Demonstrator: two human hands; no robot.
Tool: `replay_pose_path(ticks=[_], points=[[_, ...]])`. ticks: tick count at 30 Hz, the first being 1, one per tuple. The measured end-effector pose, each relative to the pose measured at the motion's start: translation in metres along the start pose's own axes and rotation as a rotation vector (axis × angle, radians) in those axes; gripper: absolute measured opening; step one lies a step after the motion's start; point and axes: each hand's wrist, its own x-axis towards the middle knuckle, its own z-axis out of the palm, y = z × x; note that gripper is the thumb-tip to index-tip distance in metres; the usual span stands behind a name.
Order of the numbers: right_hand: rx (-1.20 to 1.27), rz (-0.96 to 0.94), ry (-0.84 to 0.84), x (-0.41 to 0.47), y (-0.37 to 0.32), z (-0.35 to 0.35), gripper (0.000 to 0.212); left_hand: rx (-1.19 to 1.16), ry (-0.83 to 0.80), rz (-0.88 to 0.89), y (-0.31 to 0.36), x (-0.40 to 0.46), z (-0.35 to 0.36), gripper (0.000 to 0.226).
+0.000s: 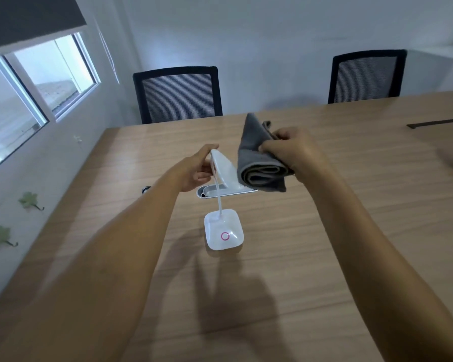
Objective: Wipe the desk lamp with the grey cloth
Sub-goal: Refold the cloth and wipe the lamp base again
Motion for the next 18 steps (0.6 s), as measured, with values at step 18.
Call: replay_pose_path(ticks=[18], points=[[0.149,-0.061,-0.035,-0.030,-0.014,0.017,0.028,0.007,-0.049,0.025,0.000,0.003,-0.002,0.054]])
